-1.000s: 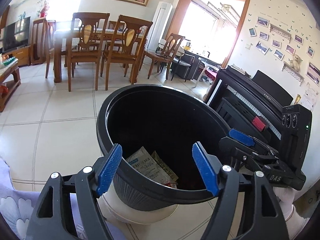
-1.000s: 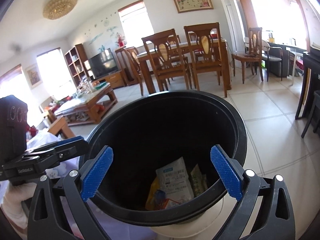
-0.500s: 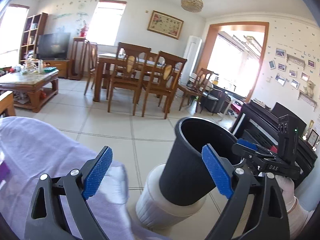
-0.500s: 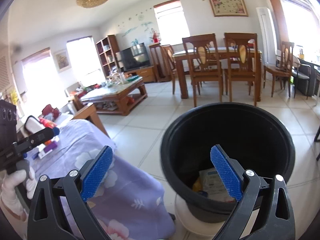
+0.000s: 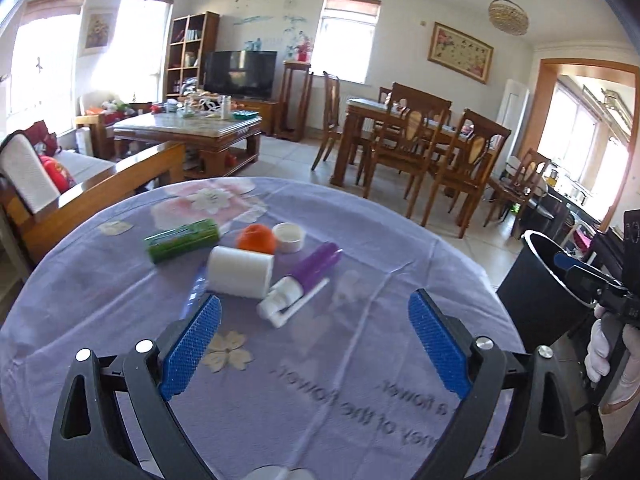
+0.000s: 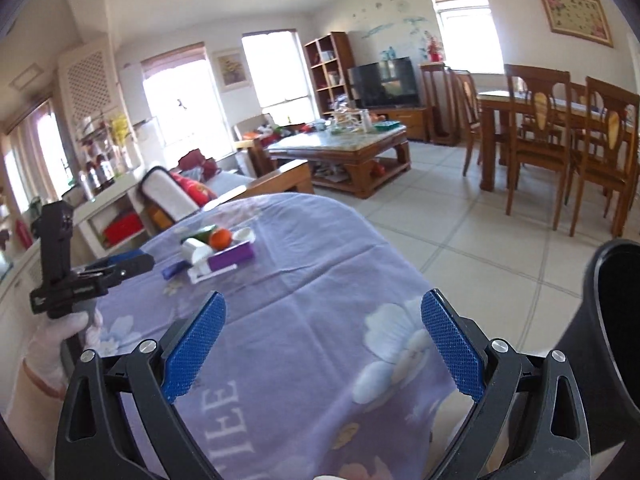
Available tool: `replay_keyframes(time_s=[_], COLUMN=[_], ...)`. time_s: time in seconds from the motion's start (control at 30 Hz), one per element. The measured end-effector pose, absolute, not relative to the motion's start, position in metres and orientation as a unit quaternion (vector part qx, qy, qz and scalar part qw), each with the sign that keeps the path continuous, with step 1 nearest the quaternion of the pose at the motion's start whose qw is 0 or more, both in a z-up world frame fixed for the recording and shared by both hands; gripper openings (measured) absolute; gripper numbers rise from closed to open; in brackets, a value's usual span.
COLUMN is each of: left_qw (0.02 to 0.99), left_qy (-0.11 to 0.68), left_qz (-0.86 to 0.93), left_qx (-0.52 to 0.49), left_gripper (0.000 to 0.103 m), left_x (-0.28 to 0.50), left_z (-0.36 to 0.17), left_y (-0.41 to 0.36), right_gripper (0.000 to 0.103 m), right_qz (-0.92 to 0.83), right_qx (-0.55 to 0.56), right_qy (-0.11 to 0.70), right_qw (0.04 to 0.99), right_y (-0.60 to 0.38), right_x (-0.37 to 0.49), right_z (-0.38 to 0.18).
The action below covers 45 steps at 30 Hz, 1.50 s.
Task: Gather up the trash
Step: 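Move both open tools back over the table, then grasp the blue probiotic stick with the left tool while the right tool grasps the purple spray bottle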
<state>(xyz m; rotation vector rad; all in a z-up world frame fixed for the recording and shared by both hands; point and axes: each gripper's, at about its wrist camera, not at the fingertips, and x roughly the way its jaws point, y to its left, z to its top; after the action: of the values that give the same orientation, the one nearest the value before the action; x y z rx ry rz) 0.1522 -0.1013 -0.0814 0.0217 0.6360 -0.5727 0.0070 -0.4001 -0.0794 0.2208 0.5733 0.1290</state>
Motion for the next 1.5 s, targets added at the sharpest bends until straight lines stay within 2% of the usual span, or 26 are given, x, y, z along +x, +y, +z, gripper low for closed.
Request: replay_keyframes(time_s=[0.33,0.4,0.47,0.77,0.83,0.9,1.1,1.2,1.37,1.5], left_qw=[0.901,0.897,0.895,0.879,0.874,0.867,0.869,0.872,0.875,0.876], left_qy=[0.378,0.390,0.392,0.405,0.411,0.421,0.413,0.412,0.409,0.410], left_qz=[-0.207,-0.202,-0.204,-0.234,-0.237,-0.240,-0.240,-0.234,-0.224,-0.221], left_qx=[0.042,0.053,0.061,0.095,0.106,0.118,0.126,0.126,0.133,0.129], left_gripper=[0.098,0.098,0.098,0.094,0.090,0.075,0.054,0.044,0.040,0.036], left_x=[0.189,0.194,0.199,0.216,0.220,0.224,0.232,0.238,0.239,0.244], left_z=[-0.109,-0.113,-0.115,-0.124,-0.129,-0.132,-0.129,-0.128,-0.125,-0.124], left_y=[-0.049,-0.048,-0.048,-0.059,-0.061,-0.064,-0.057,-0.053,-0.056,-0.053], right_gripper=[0.096,0.091,0.079,0.079,0.079,0.079,0.079,0.067,0.061,0.058], right_qz=[0.157,0.165,0.171,0.172,0.178,0.198,0.274,0.307,0.337,0.362], right_qx=[0.046,0.039,0.033,-0.030,-0.079,-0.134,-0.245,-0.277,-0.329,-0.326], right_qy=[0.317,0.322,0.329,0.362,0.368,0.369,0.373,0.385,0.407,0.429], right_qw=[0.934,0.931,0.928,0.916,0.909,0.898,0.852,0.825,0.782,0.761], right_y=[-0.280,-0.270,-0.258,-0.240,-0.236,-0.227,-0.219,-0.210,-0.197,-0.197], right_x=[0.086,0.100,0.114,0.165,0.173,0.182,0.205,0.217,0.230,0.239], right_z=[-0.078,-0.078,-0.078,-0.094,-0.100,-0.104,-0.114,-0.122,-0.137,-0.141])
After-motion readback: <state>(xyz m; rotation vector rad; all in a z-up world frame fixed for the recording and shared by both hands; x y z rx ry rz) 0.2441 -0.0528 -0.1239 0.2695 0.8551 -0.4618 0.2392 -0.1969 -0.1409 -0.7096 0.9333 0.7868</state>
